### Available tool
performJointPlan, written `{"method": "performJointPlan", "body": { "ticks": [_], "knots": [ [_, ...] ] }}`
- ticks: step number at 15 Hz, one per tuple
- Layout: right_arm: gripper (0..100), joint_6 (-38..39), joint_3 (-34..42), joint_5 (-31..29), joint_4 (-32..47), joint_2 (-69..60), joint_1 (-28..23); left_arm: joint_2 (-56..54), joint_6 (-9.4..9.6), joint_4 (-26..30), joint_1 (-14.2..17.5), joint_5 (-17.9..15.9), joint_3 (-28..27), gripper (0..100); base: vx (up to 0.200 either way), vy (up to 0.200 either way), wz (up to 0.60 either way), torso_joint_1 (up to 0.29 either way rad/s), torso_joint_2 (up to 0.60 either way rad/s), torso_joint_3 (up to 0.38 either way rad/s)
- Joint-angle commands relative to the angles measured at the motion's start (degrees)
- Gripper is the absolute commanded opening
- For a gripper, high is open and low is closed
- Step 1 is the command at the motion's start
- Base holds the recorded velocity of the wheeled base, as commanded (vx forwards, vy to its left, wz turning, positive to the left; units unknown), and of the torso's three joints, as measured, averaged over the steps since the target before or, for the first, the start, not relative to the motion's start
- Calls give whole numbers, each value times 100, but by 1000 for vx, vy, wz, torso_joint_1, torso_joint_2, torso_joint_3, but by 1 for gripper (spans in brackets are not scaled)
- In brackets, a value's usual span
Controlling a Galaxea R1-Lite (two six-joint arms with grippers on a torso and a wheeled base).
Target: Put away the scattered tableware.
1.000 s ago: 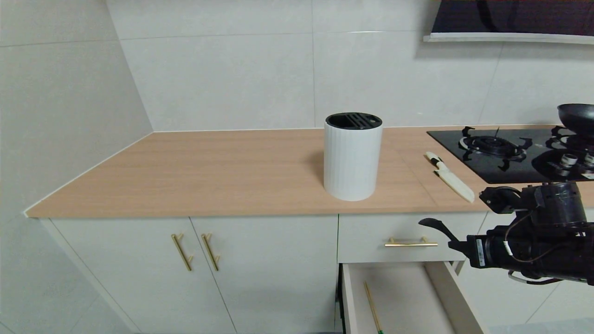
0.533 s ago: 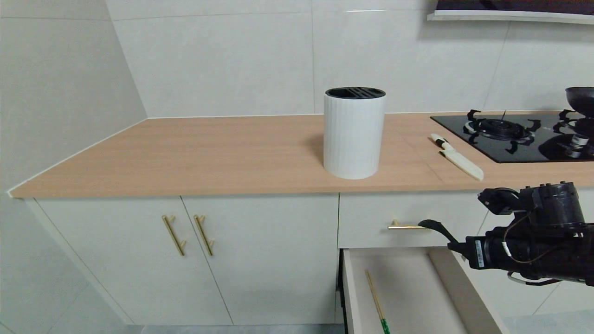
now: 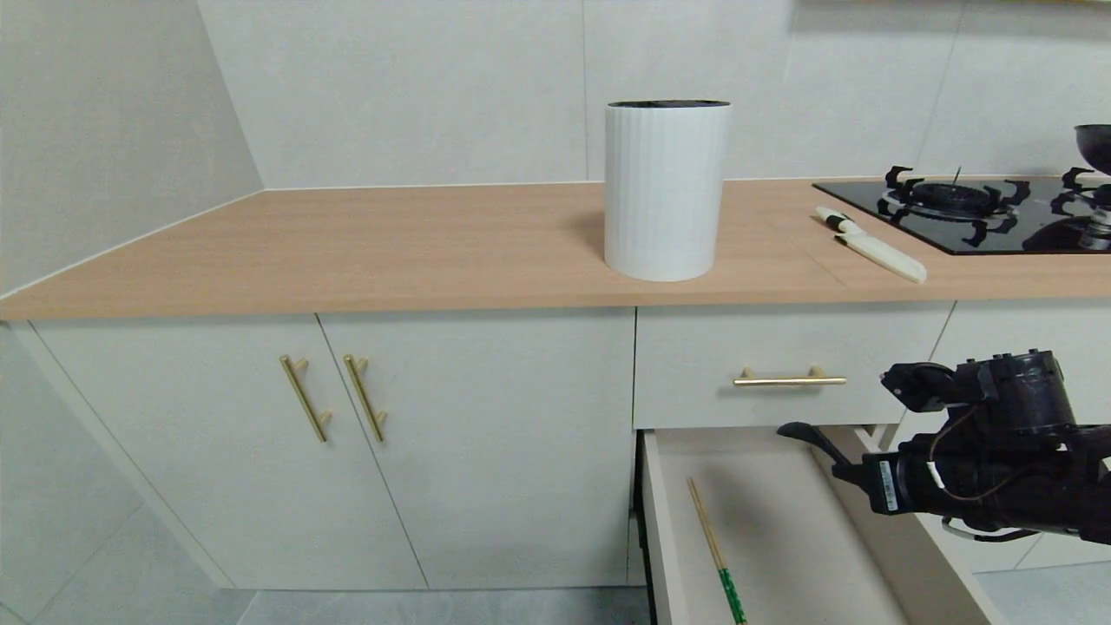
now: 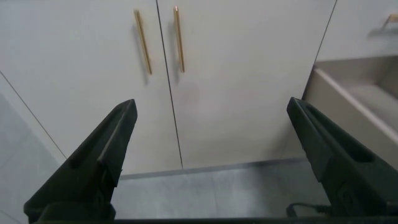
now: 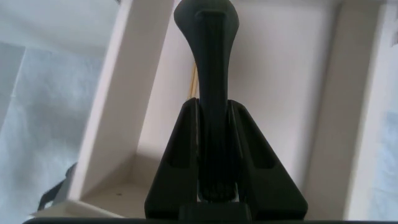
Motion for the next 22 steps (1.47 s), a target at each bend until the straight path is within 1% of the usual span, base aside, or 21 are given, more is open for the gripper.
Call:
{"method": "performJointPlan", "body": {
  "ticks": [1, 6, 12, 14, 15, 16, 17, 19, 21, 22],
  "knots": [
    [0, 0, 7, -6, -3, 91, 68, 0, 0, 0, -1, 1, 1, 100, 0, 0, 0, -154, 466, 300],
    [0, 0, 16, -120, -3, 241, 77, 0, 0, 0, -1, 1, 1, 100, 0, 0, 0, -109, 402, 285],
    [0, 0, 7, -129, -12, 443, 86, 0, 0, 0, -1, 1, 1, 100, 0, 0, 0, -8, 33, 23],
    [0, 0, -2, -146, -276, 750, 86, 0, 0, 0, -1, 1, 1, 100, 0, 0, 0, 0, 0, 0],
    [0, 52, -28, -384, -882, 1304, 138, 0, 0, 0, -1, 1, 1, 100, 0, 0, 0, 0, 0, 0],
    [0, 61, -37, -489, -1023, 1462, 165, 0, 0, 0, -1, 1, 1, 100, 0, 0, 0, 0, 0, 0],
    [0, 202, -37, -1008, -1621, 2122, 261, 0, 0, 0, -1, 1, 1, 100, 0, 0, 0, 0, 0, 0],
    [0, 246, -28, -1403, -2280, 2842, 402, 0, 0, 0, -1, 1, 1, 100, 0, 0, 0, 0, 0, 0],
    [0, 246, -54, -1588, -2631, 3361, 437, 0, 0, 0, -1, 1, 1, 100, 0, 0, 0, 0, 0, 0],
    [0, 246, -63, -1596, -2658, 3431, 437, 0, 0, 0, -1, 1, 1, 100, 0, 0, 0, 0, 0, 0]
  ]
}}
